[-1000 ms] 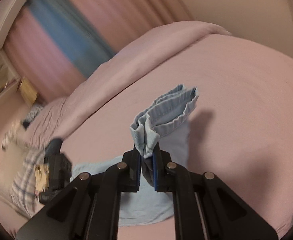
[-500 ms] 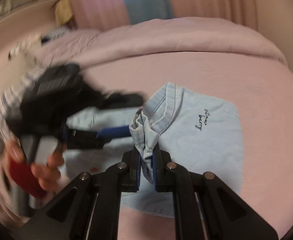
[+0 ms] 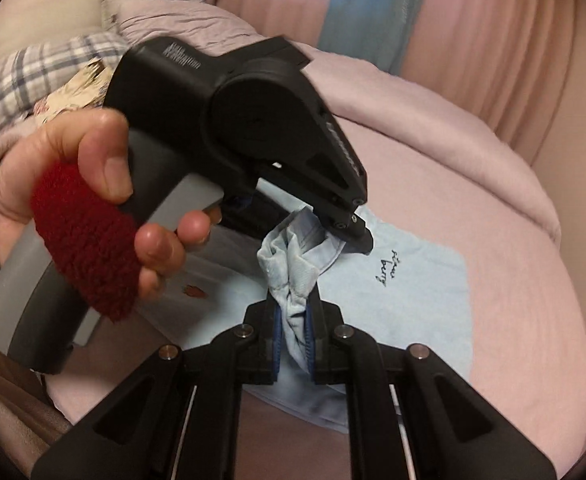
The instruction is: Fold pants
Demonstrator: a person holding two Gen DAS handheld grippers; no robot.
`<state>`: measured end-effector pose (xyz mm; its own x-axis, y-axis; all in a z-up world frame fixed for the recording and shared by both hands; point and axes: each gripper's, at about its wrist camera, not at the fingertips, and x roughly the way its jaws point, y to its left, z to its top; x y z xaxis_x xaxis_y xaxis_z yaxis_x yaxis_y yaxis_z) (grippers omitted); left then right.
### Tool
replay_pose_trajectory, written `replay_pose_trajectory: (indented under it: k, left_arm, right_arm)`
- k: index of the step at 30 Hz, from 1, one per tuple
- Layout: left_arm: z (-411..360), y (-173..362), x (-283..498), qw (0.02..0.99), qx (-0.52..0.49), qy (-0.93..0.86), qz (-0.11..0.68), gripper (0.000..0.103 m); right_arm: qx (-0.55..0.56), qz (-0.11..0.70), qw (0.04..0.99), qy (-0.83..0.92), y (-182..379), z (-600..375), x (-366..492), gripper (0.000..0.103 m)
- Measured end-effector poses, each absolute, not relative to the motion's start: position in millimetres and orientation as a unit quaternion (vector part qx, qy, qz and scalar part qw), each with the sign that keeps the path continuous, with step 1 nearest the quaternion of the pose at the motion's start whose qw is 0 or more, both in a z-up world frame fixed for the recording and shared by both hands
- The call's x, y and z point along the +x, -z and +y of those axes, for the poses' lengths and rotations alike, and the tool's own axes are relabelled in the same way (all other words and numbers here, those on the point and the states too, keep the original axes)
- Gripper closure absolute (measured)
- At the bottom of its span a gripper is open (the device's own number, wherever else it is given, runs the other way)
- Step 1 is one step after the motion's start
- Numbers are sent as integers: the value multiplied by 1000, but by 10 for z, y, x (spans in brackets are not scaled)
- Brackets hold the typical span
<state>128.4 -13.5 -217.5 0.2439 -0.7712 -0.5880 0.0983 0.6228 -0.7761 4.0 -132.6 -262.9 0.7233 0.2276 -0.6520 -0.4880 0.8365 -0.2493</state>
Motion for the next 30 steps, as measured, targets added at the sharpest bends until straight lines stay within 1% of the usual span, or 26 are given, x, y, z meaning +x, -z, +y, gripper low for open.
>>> replay_pose_trajectory:
  k: [4, 8, 12, 15, 16, 17, 18, 20, 22, 25, 26, 28, 30]
  left_arm:
    - [140, 2124, 1226, 751, -293, 273, 524, 94]
    - [368, 2242, 1226, 755, -291, 236, 538, 94]
    - [402, 2275, 1199, 758, -293, 222, 539, 94]
    - [403, 2288, 1218, 764, -279, 195, 549, 94]
    - [442, 2300, 1214, 763, -276, 185, 554, 91]
    - [455, 2287, 1214, 765, -278, 179, 553, 85]
    - [497, 2257, 1194, 768, -277, 175, 550, 81]
    - [596, 2124, 1120, 785, -264, 170, 534, 80]
    - [643, 1925, 1042, 813, -232, 160, 509, 80]
    - [603, 1699, 913, 834, -208, 180, 478, 80]
    - [625, 1668, 852, 834, -203, 192, 476, 80]
    - [396, 1603, 807, 826, -190, 234, 475, 80]
    - [55, 1632, 750, 806, -184, 287, 483, 80]
  right_arm:
    - [-245, 295, 898, -214, 2713, -1017, -113, 92]
    - [-273, 282, 888, -242, 2776, -728, -171, 92]
    - [-258, 303, 879, -263, 2860, -661, -120, 91]
    - [-236, 315, 875, -283, 2868, -676, -72, 88]
    - [-227, 326, 871, -288, 2881, -688, -37, 85]
    - [-213, 343, 865, -296, 2892, -725, 2, 81]
    - [-194, 355, 862, -305, 2874, -783, 25, 81]
    - [-146, 366, 858, -330, 2761, -980, -2, 80]
    - [-73, 360, 855, -366, 2524, -1288, -14, 80]
    - [-9, 347, 868, -356, 2274, -1730, 88, 80]
    - [1, 348, 875, -337, 2224, -1876, 170, 80]
    - [-15, 362, 890, -275, 2218, -2074, 342, 80]
    - [-35, 390, 896, -208, 2276, -2227, 522, 84]
